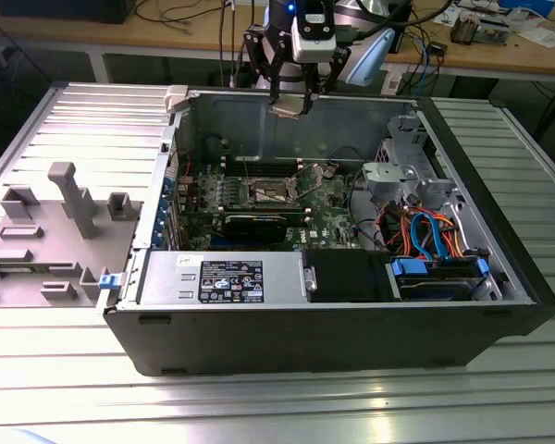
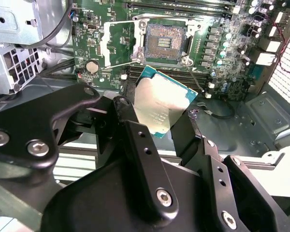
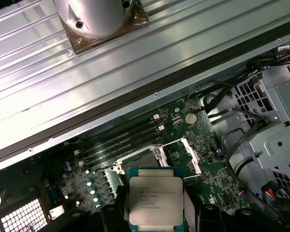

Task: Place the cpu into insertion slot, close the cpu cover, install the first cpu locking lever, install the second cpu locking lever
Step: 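Place the cpu into insertion slot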

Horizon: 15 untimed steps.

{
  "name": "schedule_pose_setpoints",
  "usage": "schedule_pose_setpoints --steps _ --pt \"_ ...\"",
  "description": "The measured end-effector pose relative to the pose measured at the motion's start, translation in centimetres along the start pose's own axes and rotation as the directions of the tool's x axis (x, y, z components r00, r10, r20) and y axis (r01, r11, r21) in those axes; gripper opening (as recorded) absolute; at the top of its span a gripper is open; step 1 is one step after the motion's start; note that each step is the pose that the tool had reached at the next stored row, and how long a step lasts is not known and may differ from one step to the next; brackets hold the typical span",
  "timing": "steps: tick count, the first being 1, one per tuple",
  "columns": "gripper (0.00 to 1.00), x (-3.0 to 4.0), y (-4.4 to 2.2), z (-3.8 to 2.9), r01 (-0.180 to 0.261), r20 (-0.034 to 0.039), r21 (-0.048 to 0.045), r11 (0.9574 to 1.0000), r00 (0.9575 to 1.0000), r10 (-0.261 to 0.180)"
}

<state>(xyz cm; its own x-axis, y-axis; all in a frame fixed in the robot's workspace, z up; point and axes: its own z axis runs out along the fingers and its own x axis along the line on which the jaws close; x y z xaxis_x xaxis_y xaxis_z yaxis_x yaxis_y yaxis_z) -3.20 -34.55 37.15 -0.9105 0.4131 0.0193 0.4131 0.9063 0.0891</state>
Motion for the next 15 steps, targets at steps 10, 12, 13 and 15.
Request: schedule_pose_setpoints --steps 10,12,13,15 --pt "0.54 0.0 -0.01 0.06 -0.113 0.0099 -0.0027 0.9936 0.9936 0.113" --pt "0.54 0.0 -0.01 0.06 -0.113 0.01 -0.0028 0.9936 0.9935 0.113" --pt "0.54 0.0 -0.01 0.06 -0.113 0.01 -0.0028 0.9935 0.9935 0.113" --pt "0.54 0.0 -0.01 0.06 -0.113 0.0101 -0.0028 0.9935 0.9935 0.113"
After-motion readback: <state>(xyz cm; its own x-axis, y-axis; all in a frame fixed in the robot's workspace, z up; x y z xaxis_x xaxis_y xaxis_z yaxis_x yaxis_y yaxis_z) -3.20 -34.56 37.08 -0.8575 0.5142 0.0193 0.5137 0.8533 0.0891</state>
